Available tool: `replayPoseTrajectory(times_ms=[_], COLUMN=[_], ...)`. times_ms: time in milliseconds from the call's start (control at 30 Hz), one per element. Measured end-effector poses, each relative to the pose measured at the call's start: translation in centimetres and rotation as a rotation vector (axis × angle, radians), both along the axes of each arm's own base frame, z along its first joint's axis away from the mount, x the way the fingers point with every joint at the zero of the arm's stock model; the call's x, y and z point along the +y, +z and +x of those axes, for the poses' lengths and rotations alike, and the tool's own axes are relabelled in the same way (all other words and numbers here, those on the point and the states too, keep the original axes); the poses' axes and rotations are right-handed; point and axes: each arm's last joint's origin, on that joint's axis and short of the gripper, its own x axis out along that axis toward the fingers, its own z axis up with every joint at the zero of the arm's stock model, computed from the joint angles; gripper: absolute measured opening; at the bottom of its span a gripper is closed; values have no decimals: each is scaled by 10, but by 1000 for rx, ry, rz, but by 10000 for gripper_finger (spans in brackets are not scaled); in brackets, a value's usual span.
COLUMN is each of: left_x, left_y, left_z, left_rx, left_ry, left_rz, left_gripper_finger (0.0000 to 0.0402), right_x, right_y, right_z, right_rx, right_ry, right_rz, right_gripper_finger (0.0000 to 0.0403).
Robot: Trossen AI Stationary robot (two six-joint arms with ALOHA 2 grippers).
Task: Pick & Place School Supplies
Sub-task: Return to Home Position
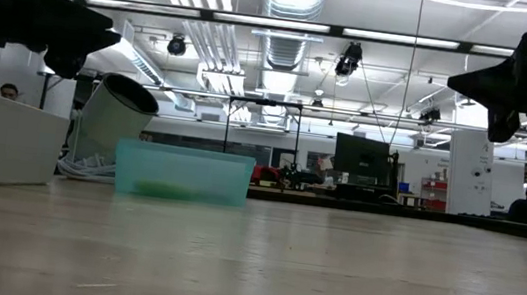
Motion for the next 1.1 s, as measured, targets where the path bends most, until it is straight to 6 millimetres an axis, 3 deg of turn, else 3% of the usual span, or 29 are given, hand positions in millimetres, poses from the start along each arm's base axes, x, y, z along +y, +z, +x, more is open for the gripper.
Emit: replayPoseTrajectory(times_ms=[400, 900, 1100], left_x=[-5, -4, -4], left_y=[-4, -5, -5], left_z=[0, 0, 1], left_rx=[43, 49, 46], left_ry=[-160, -154, -152], left_rz=[40, 60, 147], left_gripper_finger=[147, 147, 147], right_x=[0, 0, 0], right_y=[0, 0, 0], right_z=[0, 0, 0], right_rx=[1, 1, 2], right_ry=[0, -3, -3], right_rz=[1, 1, 1], right_gripper_finger=[8, 8, 8])
